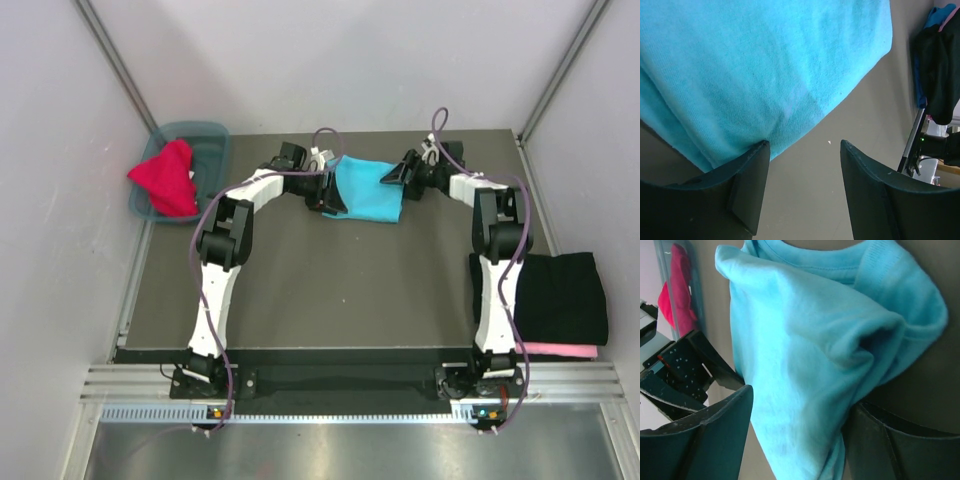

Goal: Fold and stack the t-shirts
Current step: Neatly place the folded tshirt to the corner

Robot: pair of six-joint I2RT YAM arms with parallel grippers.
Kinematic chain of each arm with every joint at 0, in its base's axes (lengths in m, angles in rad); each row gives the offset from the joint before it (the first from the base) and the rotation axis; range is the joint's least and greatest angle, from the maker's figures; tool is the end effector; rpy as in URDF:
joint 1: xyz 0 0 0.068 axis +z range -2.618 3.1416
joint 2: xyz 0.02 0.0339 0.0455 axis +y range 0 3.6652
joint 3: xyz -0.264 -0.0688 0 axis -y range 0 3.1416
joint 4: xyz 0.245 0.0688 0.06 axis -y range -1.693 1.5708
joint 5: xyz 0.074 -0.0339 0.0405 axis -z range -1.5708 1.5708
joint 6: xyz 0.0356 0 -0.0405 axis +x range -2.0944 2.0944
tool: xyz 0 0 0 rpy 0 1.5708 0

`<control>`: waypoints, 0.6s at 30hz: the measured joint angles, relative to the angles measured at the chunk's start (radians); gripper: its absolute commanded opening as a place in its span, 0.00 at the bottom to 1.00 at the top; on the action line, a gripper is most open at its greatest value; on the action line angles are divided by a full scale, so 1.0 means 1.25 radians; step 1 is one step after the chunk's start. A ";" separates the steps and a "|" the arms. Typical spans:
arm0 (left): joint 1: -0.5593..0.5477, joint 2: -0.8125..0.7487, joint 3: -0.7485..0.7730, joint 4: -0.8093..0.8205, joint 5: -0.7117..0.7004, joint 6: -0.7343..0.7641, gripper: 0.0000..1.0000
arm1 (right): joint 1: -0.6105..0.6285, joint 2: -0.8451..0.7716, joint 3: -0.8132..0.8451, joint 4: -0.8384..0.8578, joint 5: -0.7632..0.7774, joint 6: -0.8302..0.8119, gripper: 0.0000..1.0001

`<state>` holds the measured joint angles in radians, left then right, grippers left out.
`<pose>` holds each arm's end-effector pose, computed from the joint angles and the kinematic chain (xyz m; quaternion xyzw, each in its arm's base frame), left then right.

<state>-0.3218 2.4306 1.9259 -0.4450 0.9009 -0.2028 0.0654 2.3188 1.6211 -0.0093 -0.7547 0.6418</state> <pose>0.4839 -0.1908 0.1417 0.1838 0.8478 -0.4717 0.1582 0.4992 0.0571 0.1307 0.0921 0.8533 0.4487 0.2492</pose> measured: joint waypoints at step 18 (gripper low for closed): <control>-0.018 -0.024 0.009 -0.037 -0.073 0.038 0.68 | 0.023 0.038 0.075 -0.109 0.053 -0.114 0.00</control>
<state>-0.3439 2.4004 1.9373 -0.4911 0.8093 -0.1547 0.0948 2.3669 1.7145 -0.1452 -0.6888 0.4992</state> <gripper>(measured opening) 0.670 0.044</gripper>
